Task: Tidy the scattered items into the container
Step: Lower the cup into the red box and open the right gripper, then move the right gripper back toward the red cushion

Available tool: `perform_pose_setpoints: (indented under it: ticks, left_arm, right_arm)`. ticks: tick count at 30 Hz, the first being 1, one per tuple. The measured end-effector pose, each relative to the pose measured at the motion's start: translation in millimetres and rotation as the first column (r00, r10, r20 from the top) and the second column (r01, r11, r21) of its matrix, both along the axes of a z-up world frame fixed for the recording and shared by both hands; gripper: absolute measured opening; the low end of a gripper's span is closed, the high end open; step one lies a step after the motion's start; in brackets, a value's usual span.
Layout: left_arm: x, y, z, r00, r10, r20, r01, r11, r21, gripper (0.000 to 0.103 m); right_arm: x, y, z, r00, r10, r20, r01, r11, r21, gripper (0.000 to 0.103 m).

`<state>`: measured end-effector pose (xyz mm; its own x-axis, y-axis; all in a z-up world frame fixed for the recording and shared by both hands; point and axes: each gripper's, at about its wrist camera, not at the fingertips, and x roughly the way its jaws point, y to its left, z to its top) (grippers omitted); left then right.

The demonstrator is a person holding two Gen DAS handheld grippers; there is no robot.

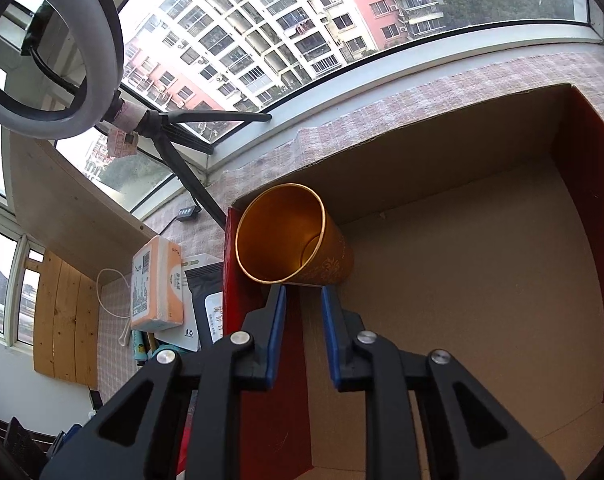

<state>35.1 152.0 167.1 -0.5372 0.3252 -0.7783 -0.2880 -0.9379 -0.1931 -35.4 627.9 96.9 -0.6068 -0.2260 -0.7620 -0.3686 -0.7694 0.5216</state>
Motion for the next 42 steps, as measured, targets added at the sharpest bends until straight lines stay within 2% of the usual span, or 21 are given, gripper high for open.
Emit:
perform_pose_setpoints:
  ticks: [3,7,12,13,15,20,26,34,39,42]
  left_arm:
    - [3.7,-4.4,-1.3,1.0,0.007,0.002,-0.007,1.0,-0.007,0.061]
    - [8.5,-13.1,-6.8,1.0,0.019,0.014,-0.019,1.0,-0.012,0.061]
    - [7.7,-25.5,-17.0,0.999,0.013,0.038,-0.013,1.0,0.0,0.061]
    - [6.2,-26.3,-19.1,0.999,0.004,0.043,-0.004,1.0,0.003,0.061]
    - [2.4,-26.9,-23.7,0.998,-0.016,0.056,0.015,1.0,0.014,0.061]
    - [-13.1,-17.2,-38.6,0.993,-0.076,0.091,0.072,0.996,0.051,0.061]
    - [-29.5,-2.6,-55.3,0.984,-0.148,0.098,0.142,0.988,0.06,0.061]
    - [-43.2,-6.4,-86.4,0.968,-0.198,0.155,0.191,0.98,0.061,0.061]
    - [-42.6,-9.2,-95.1,0.961,-0.217,0.171,0.207,0.976,0.073,0.061]
    - [-42.5,-8.9,-97.5,0.958,-0.224,0.176,0.214,0.974,0.075,0.061]
  right_arm:
    - [22.3,-8.2,17.9,0.998,0.01,-0.068,-0.01,1.0,0.001,0.022]
    - [63.0,-42.4,44.8,0.981,0.082,-0.176,-0.076,0.996,0.043,0.051]
    - [102.8,-98.7,61.3,0.964,0.149,-0.222,-0.125,0.985,0.122,0.053]
    - [107.0,-110.5,62.1,0.961,0.163,-0.223,-0.137,0.982,0.127,0.058]
    - [110.3,-135.4,61.1,0.957,0.201,-0.211,-0.172,0.974,0.147,0.065]
    - [96.1,-186.1,51.2,0.958,0.261,-0.117,-0.227,0.943,0.245,0.065]
    - [79.3,-211.0,26.5,0.975,0.22,-0.02,-0.207,0.941,0.266,0.065]
    - [71.5,-234.5,-18.0,0.973,0.217,0.076,-0.225,0.968,0.116,0.065]
    - [74.3,-233.2,-39.7,0.981,0.166,0.098,-0.164,0.986,-0.03,0.065]
    - [70.5,-235.6,-45.2,0.977,0.169,0.13,-0.166,0.986,-0.036,0.065]
